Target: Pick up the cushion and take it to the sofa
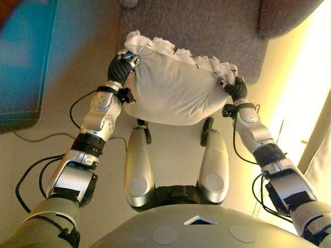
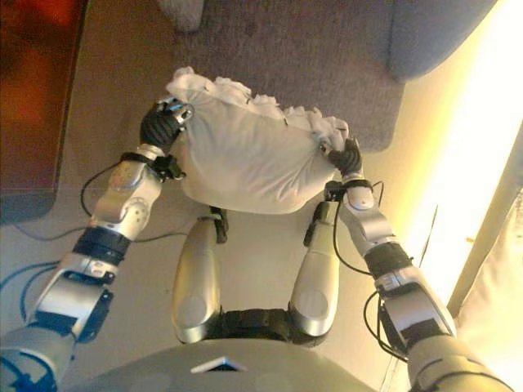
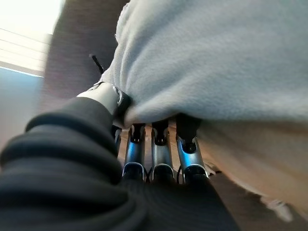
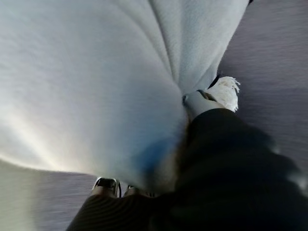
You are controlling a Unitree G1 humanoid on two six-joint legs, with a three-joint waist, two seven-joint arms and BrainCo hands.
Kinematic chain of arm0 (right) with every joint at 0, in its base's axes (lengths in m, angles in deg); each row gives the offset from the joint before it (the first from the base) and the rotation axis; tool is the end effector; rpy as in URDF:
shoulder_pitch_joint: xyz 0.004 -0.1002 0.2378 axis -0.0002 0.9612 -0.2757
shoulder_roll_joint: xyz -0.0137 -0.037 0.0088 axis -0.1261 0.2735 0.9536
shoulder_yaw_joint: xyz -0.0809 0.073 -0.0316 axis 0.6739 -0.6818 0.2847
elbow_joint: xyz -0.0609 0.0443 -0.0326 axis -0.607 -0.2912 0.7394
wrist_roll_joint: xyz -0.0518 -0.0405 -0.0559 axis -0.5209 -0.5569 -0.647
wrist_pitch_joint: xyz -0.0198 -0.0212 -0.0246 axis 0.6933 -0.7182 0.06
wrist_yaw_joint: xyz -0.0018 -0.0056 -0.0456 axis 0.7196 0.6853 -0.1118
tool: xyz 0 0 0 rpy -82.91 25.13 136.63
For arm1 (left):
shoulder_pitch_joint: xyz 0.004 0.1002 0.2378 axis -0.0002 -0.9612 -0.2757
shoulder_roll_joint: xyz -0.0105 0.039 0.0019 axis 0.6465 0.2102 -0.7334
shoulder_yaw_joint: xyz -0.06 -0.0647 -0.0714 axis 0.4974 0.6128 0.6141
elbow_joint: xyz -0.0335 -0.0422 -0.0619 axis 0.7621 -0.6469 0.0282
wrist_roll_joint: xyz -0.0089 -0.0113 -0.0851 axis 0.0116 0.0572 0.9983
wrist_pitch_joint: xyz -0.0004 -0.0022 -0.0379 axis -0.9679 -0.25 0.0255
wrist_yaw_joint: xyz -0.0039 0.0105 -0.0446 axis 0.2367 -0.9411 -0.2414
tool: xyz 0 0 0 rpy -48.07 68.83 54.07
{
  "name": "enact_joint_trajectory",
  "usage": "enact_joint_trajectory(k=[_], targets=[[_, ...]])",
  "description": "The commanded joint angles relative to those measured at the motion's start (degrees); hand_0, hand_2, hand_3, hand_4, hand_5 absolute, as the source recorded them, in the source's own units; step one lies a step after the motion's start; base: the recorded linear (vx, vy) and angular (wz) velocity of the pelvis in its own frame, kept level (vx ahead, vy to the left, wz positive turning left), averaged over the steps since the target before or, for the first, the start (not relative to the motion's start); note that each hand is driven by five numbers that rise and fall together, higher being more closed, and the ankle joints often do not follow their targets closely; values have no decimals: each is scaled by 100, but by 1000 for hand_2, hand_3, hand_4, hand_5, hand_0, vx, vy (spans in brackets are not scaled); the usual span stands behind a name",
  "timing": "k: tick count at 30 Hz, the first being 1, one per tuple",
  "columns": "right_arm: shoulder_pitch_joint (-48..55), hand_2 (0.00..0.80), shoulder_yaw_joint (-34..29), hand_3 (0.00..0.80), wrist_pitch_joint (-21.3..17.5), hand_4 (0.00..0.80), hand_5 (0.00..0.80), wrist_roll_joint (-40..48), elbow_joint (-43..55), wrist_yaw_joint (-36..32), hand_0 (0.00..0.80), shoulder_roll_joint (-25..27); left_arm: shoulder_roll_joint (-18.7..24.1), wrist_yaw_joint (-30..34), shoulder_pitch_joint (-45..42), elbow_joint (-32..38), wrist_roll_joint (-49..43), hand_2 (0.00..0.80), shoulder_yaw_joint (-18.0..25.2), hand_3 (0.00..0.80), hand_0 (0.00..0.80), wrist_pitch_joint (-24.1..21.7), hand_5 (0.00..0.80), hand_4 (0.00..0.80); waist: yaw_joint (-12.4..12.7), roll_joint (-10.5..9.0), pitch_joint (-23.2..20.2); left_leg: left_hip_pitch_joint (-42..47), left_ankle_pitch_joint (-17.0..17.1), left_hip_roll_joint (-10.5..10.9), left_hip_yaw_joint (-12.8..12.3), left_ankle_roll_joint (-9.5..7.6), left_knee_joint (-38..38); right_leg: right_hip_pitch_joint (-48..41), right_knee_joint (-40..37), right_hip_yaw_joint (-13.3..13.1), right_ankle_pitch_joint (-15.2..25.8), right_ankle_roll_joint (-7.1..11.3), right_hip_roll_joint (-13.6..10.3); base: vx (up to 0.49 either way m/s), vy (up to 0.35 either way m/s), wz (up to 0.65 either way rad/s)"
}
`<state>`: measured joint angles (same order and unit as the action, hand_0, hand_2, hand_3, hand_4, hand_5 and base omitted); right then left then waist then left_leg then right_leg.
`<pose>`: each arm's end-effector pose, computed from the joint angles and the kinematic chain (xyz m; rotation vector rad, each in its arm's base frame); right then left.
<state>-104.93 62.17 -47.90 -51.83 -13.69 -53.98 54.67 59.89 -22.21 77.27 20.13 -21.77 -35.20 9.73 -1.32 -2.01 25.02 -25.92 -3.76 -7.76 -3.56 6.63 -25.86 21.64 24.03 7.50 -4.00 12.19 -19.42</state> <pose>0.2613 -0.1852 0.0543 -0.0137 0.0305 -0.0412 0.2793 0.1947 0.0924 -0.0376 -0.1377 -0.1131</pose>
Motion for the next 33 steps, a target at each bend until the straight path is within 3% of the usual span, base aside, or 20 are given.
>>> enact_joint_trajectory(k=[1, 4, 9, 16, 19, 21, 27, 30, 33], targets=[[-97, 800, -301, 800, -703, 800, 800, -156, 571, -241, 800, -128, -269, -80, -27, 436, -293, 800, -157, 800, 800, -340, 800, 800, 147, 75, -1076, 468, 105, 36, -33, -174, 554, -191, -834, 110, 831, -199, -81, 126, -2, -9], [103, 800, -369, 800, -522, 800, 800, -175, 735, -372, 800, -172, -324, -12, -358, 601, -433, 800, -38, 800, 800, -131, 800, 800, 215, 100, -1429, 1102, 165, 74, 131, -167, 1024, -853, -1291, 125, 804, -132, 115, 266, -1, -7], [284, 800, -437, 800, -214, 800, 800, 99, 1112, -563, 800, -164, -310, -67, -987, 910, -392, 800, 269, 800, 800, 66, 800, 800, 438, 111, -2000, 1878, 226, 250, 623, -196, 1721, -1614, -1765, -8, 794, -103, 244, 278, 49, -25], [547, 800, -515, 800, -302, 800, 800, 337, 966, -451, 800, -313, -375, -42, -1032, 752, -322, 800, 300, 800, 800, 126, 800, 800, 332, 120, -2284, 2398, 200, 108, -40, -155, 1828, -2114, -1831, 259, 791, -123, 107, 114, 47, -6], [611, 800, -571, 800, -323, 800, 800, 420, 925, -314, 800, -352, -395, -18, -838, 652, -378, 800, 191, 800, 800, 241, 800, 800, 227, 107, -2344, 2499, 209, 128, -471, -151, 1861, -2285, -1908, 487, 961, -86, -60, 54, 83, 20], [625, 800, -569, 800, -326, 800, 800, 456, 873, -186, 800, -435, -423, -38, -702, 524, -381, 800, 109, 800, 800, 262, 800, 800, 179, 90, -2364, 2581, 167, 222, -474, -209, 1931, -2267, -1810, 471, 1099, -55, -152, 67, 108, 37], [523, 800, -488, 800, -165, 800, 800, 769, 564, -281, 800, -561, -444, -183, -355, 108, -491, 800, -98, 800, 800, 418, 800, 800, 36, 178, -2312, 2765, 50, 577, -444, -529, 2075, -1696, -582, -7, 1752, -93, -426, 29, 147, 5], [402, 800, -392, 800, -228, 800, 800, 885, 387, -234, 800, -577, -396, -224, -234, -113, -311, 800, -147, 800, 800, 396, 800, 800, 0, 251, -2270, 2802, 9, 636, -449, -603, 2014, -1526, -109, -182, 1786, -186, -286, 102, 127, -10], [353, 800, -339, 800, -319, 800, 800, 791, 281, -258, 800, -559, -441, -175, -217, -233, -329, 800, -165, 800, 800, 295, 800, 800, -116, 208, -2257, 2903, -67, 742, -411, -638, 1929, -1456, -254, -341, 1683, -272, 99, 195, 38, -20]])
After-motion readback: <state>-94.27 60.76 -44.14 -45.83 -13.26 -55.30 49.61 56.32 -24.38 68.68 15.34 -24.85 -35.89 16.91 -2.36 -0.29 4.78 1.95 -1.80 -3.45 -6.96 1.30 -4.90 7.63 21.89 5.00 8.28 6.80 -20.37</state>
